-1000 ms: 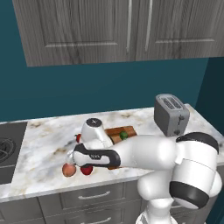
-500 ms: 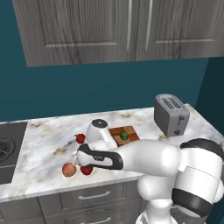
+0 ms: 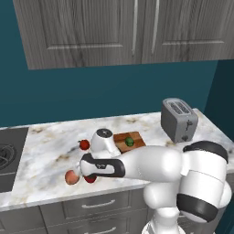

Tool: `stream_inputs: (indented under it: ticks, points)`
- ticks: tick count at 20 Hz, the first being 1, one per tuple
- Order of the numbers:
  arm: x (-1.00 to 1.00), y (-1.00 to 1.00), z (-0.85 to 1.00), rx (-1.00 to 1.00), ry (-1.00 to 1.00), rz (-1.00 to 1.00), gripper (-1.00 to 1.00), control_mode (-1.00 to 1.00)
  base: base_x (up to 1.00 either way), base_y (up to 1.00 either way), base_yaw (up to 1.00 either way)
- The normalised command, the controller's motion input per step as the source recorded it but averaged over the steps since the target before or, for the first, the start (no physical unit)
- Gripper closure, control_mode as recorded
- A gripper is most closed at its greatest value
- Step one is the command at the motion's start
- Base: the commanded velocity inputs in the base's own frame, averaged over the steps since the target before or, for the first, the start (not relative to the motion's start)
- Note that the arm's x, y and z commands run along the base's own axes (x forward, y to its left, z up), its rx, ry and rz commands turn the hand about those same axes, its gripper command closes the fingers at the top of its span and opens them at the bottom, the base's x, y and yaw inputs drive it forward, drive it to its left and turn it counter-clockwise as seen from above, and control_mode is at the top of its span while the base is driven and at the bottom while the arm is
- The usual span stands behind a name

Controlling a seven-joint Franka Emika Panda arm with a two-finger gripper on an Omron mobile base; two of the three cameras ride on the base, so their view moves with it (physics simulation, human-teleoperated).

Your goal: Place the avocado, onion, tomato, and bell pepper on the cutting board.

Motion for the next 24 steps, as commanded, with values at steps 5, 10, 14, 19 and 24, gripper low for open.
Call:
stream_inputs:
  ticks: [5, 10, 14, 19, 24]
  points:
    - [0.0, 0.03, -0.1, 0.0, 0.01, 0.0, -1.0, -1.0, 0.0, 0.0, 0.0]
    - [-0.15, 0.1, -0.08, 0.0, 0.04, 0.0, -1.0, -1.0, 0.0, 0.0, 0.0]
    - [-0.11, 0.1, -0.04, 0.0, 0.03, 0.0, 1.0, -1.0, 0.0, 0.0, 0.0]
    - [0.0, -0.01, 0.04, 0.0, 0.0, 0.0, 1.0, -1.0, 0.0, 0.0, 0.0]
    - [0.0, -0.22, 0.55, 0.02, 0.0, -0.03, 1.0, -1.0, 0.0, 0.0, 0.0]
